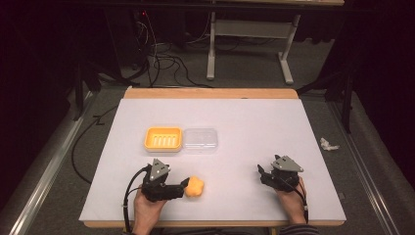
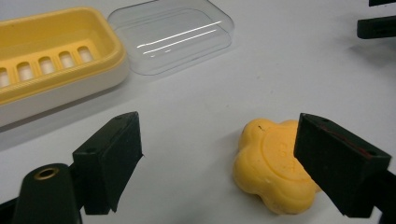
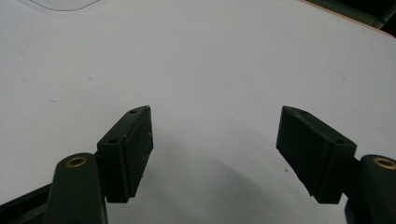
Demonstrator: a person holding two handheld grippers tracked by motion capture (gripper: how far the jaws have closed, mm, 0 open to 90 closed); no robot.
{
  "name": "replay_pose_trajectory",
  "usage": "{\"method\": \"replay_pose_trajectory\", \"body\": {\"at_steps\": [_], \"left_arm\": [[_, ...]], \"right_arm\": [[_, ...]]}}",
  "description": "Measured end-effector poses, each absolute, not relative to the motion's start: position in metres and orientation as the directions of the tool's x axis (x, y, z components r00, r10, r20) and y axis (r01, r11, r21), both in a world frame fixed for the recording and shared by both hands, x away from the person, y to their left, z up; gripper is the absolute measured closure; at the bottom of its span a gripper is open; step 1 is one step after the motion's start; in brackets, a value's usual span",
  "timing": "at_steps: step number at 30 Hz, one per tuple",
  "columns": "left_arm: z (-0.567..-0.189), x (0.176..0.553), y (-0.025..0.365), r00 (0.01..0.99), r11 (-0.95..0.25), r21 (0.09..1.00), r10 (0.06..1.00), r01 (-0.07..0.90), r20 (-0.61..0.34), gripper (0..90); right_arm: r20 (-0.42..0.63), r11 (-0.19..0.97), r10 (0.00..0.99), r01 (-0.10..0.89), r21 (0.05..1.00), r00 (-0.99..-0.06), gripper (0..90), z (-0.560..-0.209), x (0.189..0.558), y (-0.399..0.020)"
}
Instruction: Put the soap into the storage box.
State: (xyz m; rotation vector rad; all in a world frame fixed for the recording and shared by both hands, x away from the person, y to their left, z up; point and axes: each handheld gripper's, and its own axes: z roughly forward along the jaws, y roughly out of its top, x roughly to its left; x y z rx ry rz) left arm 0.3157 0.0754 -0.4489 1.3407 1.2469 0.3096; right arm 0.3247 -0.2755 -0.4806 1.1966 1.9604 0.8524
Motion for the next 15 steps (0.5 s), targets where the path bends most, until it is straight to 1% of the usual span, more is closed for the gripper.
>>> {"method": "replay_pose_trajectory", "body": {"at_steps": [15], "left_arm": [[-0.460, 0.305, 0.054, 0.442, 0.217, 0.833, 0.765, 0.508, -0.469, 14.8]], "right_arm": [[-0.207, 0.360, 0.915, 0.471, 0.806, -0.346, 27.7, -0.481, 0.325, -0.276]]}}
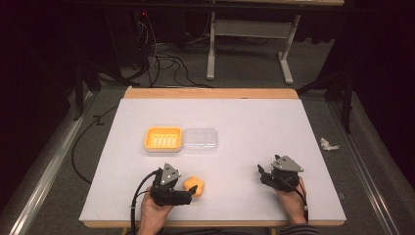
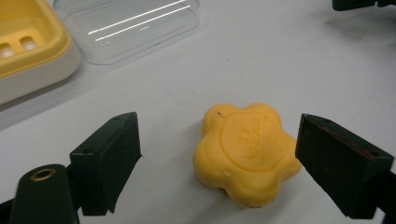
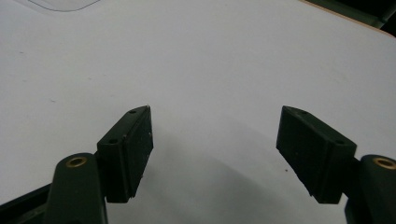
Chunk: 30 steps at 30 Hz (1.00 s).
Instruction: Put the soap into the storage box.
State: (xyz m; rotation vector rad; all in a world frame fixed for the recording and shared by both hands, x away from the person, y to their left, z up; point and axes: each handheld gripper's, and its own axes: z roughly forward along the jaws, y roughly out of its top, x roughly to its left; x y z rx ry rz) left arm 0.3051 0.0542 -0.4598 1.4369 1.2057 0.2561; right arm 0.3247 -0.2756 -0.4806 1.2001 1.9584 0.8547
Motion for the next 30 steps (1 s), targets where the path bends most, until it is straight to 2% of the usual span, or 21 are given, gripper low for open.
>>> {"method": "replay_pose_trajectory", "body": {"at_steps": [30], "left_arm": [[-0.486, 0.301, 0.024, 0.490, 0.038, 0.830, 0.792, 0.556, -0.364, 15.2]], "right_arm": [[-0.215, 0.369, 0.913, 0.477, 0.797, -0.346, 27.8, -0.481, 0.326, -0.275]]}}
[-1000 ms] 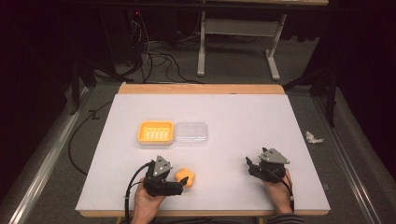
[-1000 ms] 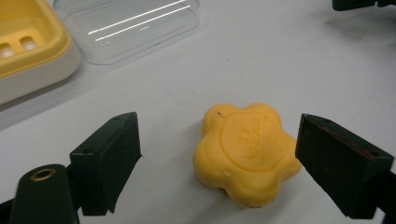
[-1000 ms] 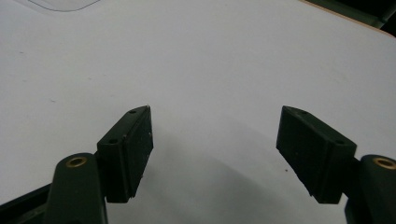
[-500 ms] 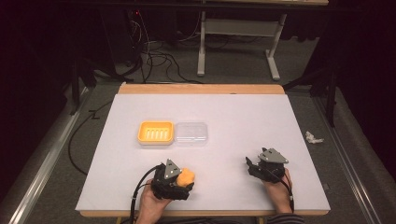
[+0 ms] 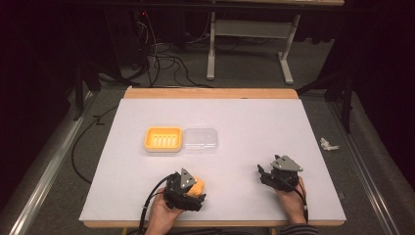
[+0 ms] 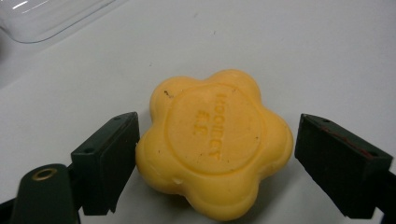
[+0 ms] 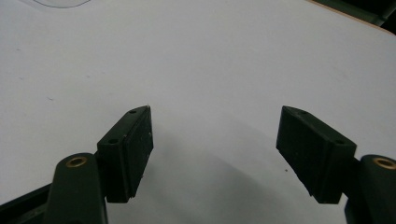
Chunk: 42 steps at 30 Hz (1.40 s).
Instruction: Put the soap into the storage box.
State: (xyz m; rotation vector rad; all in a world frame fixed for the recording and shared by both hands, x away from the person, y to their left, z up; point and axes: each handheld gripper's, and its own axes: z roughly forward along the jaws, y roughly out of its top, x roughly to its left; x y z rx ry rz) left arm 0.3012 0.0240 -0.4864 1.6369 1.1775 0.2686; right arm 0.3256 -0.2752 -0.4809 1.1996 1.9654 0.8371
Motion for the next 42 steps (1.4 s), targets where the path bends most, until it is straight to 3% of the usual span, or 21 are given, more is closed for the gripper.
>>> {"method": "replay_pose_trajectory", "body": {"at_steps": [4, 13, 16, 42], "left_arm": [[-0.490, 0.301, 0.020, 0.489, 0.007, 0.840, 0.810, 0.543, -0.323, 17.7], [-0.489, 0.302, 0.019, 0.484, 0.008, 0.834, 0.811, 0.552, -0.328, 20.3], [-0.488, 0.303, 0.021, 0.481, 0.012, 0.834, 0.812, 0.552, -0.330, 25.8], [-0.478, 0.303, 0.025, 0.488, 0.024, 0.849, 0.809, 0.528, -0.327, 26.8]], "right_arm": [[-0.215, 0.368, 0.913, 0.478, 0.798, -0.346, 27.7, -0.481, 0.326, -0.275], [-0.215, 0.368, 0.914, 0.477, 0.798, -0.345, 27.7, -0.481, 0.325, -0.275], [-0.212, 0.365, 0.915, 0.478, 0.799, -0.344, 27.7, -0.481, 0.325, -0.275], [-0.211, 0.362, 0.916, 0.475, 0.802, -0.342, 27.6, -0.481, 0.325, -0.276]]}}
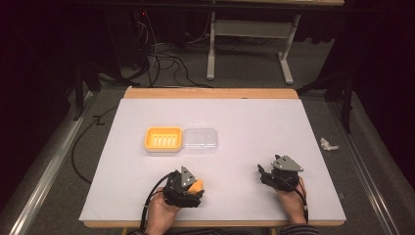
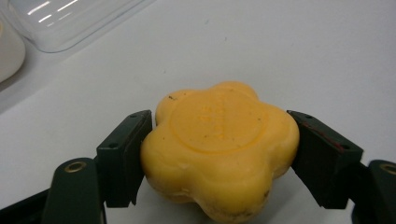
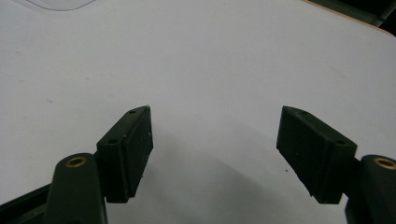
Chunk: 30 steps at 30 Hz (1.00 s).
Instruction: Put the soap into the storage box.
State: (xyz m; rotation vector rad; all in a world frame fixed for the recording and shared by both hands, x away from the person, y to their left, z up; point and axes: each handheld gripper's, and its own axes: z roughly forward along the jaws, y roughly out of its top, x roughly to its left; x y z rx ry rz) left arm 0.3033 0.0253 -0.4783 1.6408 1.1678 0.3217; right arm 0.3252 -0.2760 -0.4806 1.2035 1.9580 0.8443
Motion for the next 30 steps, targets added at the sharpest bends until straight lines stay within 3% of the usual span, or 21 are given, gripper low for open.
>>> {"method": "replay_pose_trajectory", "body": {"at_steps": [30], "left_arm": [[-0.449, 0.312, 0.050, 0.458, 0.099, 0.885, 0.826, 0.456, -0.328, 28.1]], "right_arm": [[-0.211, 0.364, 0.915, 0.475, 0.801, -0.345, 27.3, -0.481, 0.325, -0.276]]}}
